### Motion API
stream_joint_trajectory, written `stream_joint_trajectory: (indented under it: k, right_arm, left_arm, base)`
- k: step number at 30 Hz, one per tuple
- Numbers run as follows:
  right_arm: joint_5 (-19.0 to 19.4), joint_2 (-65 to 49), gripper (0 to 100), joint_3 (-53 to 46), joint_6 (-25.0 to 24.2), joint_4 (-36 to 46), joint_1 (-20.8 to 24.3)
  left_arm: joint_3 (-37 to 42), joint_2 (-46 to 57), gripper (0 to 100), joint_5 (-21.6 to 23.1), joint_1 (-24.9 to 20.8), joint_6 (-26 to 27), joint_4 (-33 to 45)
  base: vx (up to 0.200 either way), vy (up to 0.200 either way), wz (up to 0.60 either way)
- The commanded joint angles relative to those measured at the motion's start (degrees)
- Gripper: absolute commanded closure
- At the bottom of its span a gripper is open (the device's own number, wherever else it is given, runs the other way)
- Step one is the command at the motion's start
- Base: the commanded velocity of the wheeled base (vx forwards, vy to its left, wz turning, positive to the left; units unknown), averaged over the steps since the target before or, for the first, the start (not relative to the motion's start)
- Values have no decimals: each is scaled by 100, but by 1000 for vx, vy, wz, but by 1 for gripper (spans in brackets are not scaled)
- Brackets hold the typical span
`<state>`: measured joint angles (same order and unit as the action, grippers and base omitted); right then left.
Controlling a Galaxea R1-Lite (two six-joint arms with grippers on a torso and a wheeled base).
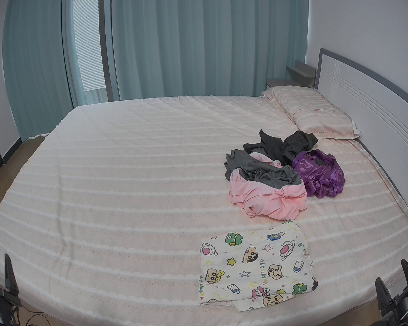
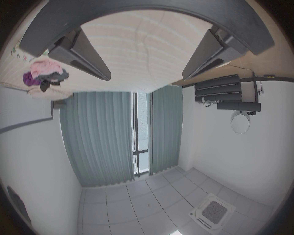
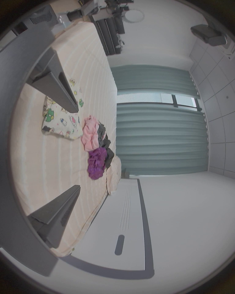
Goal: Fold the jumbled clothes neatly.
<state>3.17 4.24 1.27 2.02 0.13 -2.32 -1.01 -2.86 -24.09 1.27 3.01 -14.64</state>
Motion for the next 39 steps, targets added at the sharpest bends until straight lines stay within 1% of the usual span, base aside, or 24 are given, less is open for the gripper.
stream_joint_trajectory:
  k: [1,2,5,6,8,10,12,13,15,20,21,22,24,25,26,27,29,30,31,32,33,34,37,39]
  right_arm:
    - [553,-424,0,-4,-106,4,267]
    - [562,-407,0,-4,-123,4,249]
    - [553,-407,0,5,-422,57,249]
    - [553,-407,0,5,-422,57,249]
    - [544,-407,0,31,-457,110,249]
    - [518,-407,0,40,-457,145,249]
    - [184,-407,0,67,-448,206,249]
    - [-115,-407,0,93,-431,294,249]
    - [-229,-407,0,154,-431,444,249]
    - [-185,-407,0,172,-387,461,249]
    - [26,-407,0,172,-369,470,249]
    - [87,-407,0,163,-369,470,249]
    - [149,-407,0,163,-343,461,249]
    - [246,-407,0,146,-334,417,249]
    - [377,-407,0,128,-334,373,249]
    - [615,-407,0,111,-352,303,249]
    - [1001,-407,0,93,-325,224,267]
    - [1054,-407,0,93,-308,233,267]
    - [1177,-407,0,93,-281,224,249]
    - [1230,-407,0,75,-273,215,249]
    - [1247,-407,0,75,-273,215,249]
    - [1300,-398,0,75,-290,215,249]
    - [1309,-407,0,75,-299,215,249]
    - [1274,-407,0,75,-308,215,240]
  left_arm:
    - [92,-4,0,-17,-4,-90,1139]
    - [84,-4,0,-8,-4,-108,1200]
    - [75,-4,0,-43,-4,-178,1174]
    - [75,-4,0,-43,-4,-178,1174]
    - [75,-4,0,-263,-4,-336,1174]
    - [75,-4,0,-289,-4,-371,1183]
    - [66,-4,0,-298,-4,-442,1183]
    - [66,-12,0,-298,-4,-442,1183]
    - [66,-21,0,-298,14,-451,1183]
    - [66,-65,0,-281,67,-398,1183]
    - [75,-56,0,-245,40,-371,1192]
    - [66,-48,0,-228,14,-363,1192]
    - [75,5,0,115,-206,-327,1192]
    - [75,-4,0,414,-241,-354,1192]
    - [66,-12,0,677,-241,-380,1200]
    - [57,-12,0,897,-241,-407,1209]
    - [66,14,0,1222,-232,-407,1200]
    - [66,32,0,1319,-223,-398,1200]
    - [66,102,0,1644,-215,-354,1209]
    - [92,119,0,1855,-206,-345,1218]
    - [101,137,0,1899,-197,-327,1262]
    - [101,76,0,2172,-206,-363,1411]
    - [92,-127,0,2216,-267,-407,1455]
    - [101,-83,0,2066,-215,-389,1447]
  base:
    - [0,0,0]
    - [0,0,0]
    - [0,0,0]
    - [0,0,0]
    - [0,0,0]
    - [0,0,0]
    - [0,0,0]
    - [0,0,0]
    - [0,0,0]
    - [0,0,0]
    - [0,0,0]
    - [0,0,0]
    - [0,0,0]
    - [0,0,0]
    - [0,0,0]
    - [0,0,0]
    - [0,0,0]
    - [0,0,0]
    - [0,0,0]
    - [0,0,0]
    - [0,0,0]
    - [0,0,0]
    - [0,0,0]
    - [0,0,0]
